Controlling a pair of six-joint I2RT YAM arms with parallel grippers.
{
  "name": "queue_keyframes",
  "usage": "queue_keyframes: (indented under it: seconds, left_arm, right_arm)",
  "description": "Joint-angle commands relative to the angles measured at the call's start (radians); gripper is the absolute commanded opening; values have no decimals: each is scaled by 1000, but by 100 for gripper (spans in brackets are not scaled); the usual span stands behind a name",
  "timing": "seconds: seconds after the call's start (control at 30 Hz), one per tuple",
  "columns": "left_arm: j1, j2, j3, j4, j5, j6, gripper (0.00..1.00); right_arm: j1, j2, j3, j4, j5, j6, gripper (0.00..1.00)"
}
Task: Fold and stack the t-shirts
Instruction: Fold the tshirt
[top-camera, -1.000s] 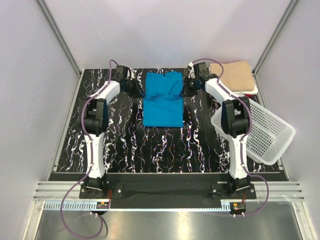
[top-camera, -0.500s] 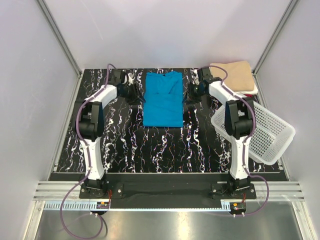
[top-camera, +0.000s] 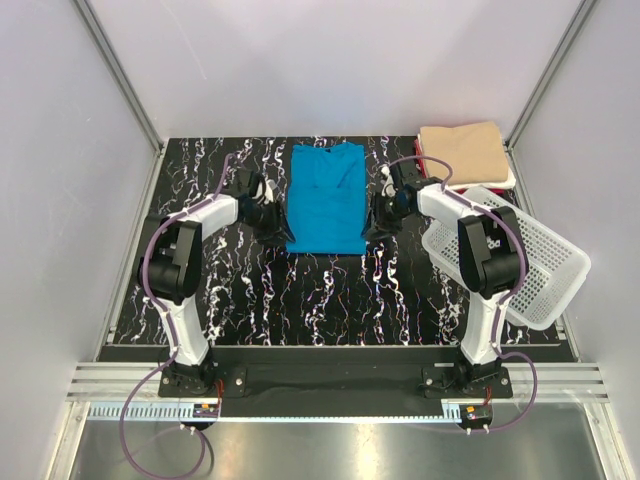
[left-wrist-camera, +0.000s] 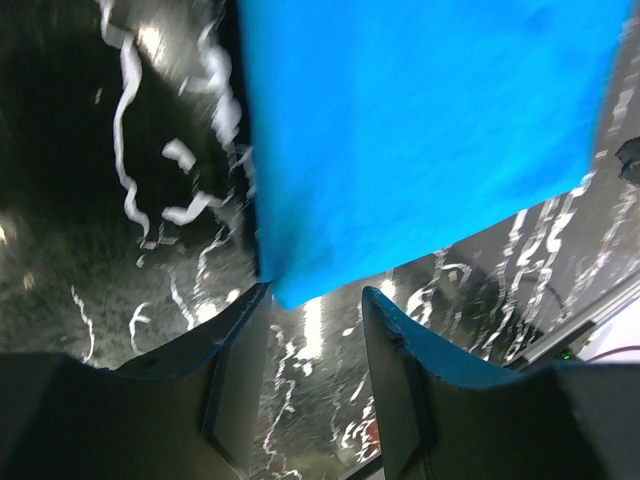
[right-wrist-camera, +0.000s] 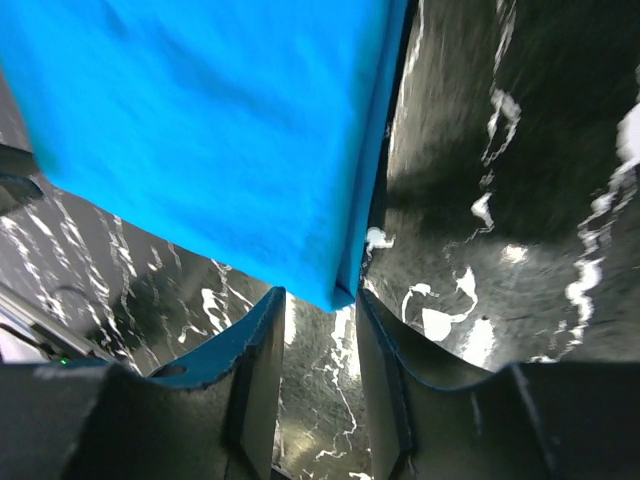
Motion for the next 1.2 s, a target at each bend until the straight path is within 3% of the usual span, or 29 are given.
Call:
queue_keyframes:
  seconds: [0.0,0.13,0.27,0.43,0.47,0.5,0.53,0.57,0.6,0.77,1.03,1.07,1.1,1.17]
  left_arm:
    - [1,-14,-17,47,-31,10,46]
    - [-9,9,-20,49,-37,8,43]
    - [-16,8,-28,50,-45,13,36]
    - [-16,14,-22,50,-31,13,28]
    - [-14,14,-23,50,-29,13,26]
    - [-16,12,-25,49,-31,13,24]
    - [-16,11,-28,50,-33,13,13]
    - [-16,6,-31,49,-37,13,2]
    - [-16,1,-39,50,-45,10,0]
    - [-16,-38,-88,70,-129,-12,0]
    - [-32,-57,-125,81,-138,-30,1]
    - [-34,-72,-135,79,-138,-32,5]
    - [-36,-78,-141,79,-138,-36,19]
    - [-37,-109,-158,79,-143,-39,24]
  right_arm:
    - [20,-48,-41,56,2,4,41]
    - [23,-30,-78,88,19,2,41]
    - [23,-28,-110,136,11,2,31]
    - [23,-22,-130,176,-24,-1,27]
    - [23,-22,-135,180,-27,-1,18]
    - [24,-30,-141,191,-26,-1,7]
    - [23,-36,-163,199,-18,4,0]
    - [23,-46,-177,208,-9,5,0]
    - [24,-69,-194,231,5,9,0]
    - [23,-122,-303,297,77,25,0]
    - [24,-165,-400,347,72,32,0]
    - [24,-172,-405,349,72,32,0]
    - [24,-186,-411,346,72,32,0]
    - [24,-200,-421,346,65,35,0]
